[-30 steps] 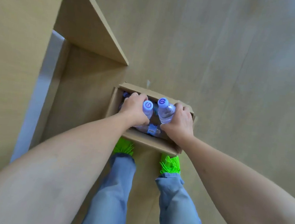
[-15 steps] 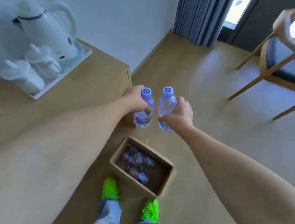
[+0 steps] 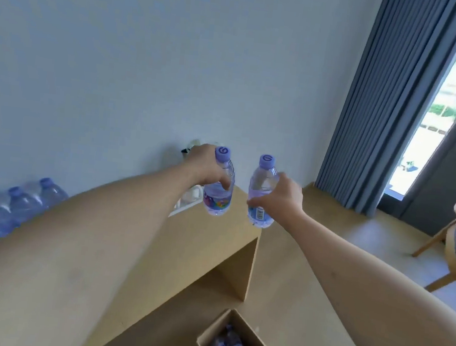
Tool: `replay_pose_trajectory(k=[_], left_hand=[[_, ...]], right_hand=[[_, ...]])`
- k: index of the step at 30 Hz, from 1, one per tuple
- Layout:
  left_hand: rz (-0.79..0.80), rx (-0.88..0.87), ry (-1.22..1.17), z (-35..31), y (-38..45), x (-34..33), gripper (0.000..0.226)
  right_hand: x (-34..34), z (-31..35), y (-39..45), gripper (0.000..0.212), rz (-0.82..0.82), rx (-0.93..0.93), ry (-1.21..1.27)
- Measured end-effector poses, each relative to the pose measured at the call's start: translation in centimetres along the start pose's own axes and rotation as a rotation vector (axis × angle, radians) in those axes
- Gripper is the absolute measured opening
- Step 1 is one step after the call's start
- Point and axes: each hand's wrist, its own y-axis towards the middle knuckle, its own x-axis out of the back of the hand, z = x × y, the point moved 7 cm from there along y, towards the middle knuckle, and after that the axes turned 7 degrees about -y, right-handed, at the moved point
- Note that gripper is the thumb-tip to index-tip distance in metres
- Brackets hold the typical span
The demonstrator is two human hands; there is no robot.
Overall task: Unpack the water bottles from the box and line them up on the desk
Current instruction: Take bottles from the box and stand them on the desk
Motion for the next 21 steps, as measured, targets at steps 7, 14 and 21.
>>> replay_pose_trajectory(k=[7, 14, 21], left_hand=[[-0.144, 0.118, 0.028, 9.4, -7.7, 12.8, 0.039], [-0.236, 0.291, 0.010, 20.5, -16.6, 23.2, 0.044], [-0.336, 0.439, -0.071, 29.5, -22.1, 28.5, 0.043]], right_hand=[[-7.2, 12.8, -6.3, 0.071, 0.099, 0.167, 0.058], [-15.7, 23.3, -13.7, 0.066, 0.226, 0.265, 0.056], [-22.2, 28.7, -17.3, 0.062, 0.367, 0.324, -0.010]])
